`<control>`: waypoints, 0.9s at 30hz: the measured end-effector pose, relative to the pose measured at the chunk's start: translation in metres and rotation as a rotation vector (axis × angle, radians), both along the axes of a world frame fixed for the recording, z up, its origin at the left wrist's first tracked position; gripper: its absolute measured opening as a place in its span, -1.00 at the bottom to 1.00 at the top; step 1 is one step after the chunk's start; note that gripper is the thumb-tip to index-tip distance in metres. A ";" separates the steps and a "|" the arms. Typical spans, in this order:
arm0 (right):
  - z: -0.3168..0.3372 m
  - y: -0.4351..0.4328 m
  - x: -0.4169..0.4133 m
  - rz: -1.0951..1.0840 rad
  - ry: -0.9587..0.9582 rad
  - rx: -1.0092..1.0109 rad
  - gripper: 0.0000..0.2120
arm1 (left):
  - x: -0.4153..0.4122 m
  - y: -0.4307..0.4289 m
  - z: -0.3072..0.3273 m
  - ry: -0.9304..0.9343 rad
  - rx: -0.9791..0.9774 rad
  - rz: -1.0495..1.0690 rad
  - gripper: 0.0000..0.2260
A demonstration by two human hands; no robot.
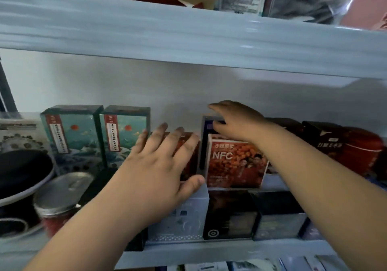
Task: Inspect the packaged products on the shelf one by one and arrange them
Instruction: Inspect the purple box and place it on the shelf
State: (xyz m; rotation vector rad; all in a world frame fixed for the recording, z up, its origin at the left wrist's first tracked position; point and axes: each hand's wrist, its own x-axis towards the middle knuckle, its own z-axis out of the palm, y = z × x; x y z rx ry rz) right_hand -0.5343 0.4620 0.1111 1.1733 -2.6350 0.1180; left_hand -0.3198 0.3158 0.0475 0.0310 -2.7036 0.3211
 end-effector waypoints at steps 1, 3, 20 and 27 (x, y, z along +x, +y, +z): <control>0.003 0.005 -0.013 -0.071 -0.041 0.048 -0.38 | -0.001 0.006 -0.003 0.005 -0.001 -0.017 -0.31; 0.006 0.013 -0.033 -0.155 -0.145 0.119 -0.49 | -0.002 0.014 -0.009 0.005 0.019 -0.036 -0.32; 0.010 0.056 -0.020 -0.030 0.147 -0.021 -0.66 | -0.005 0.049 -0.004 -0.050 0.161 0.000 -0.21; 0.007 0.098 0.002 0.057 0.405 -0.180 -0.57 | -0.002 0.070 0.005 0.098 0.212 0.056 -0.29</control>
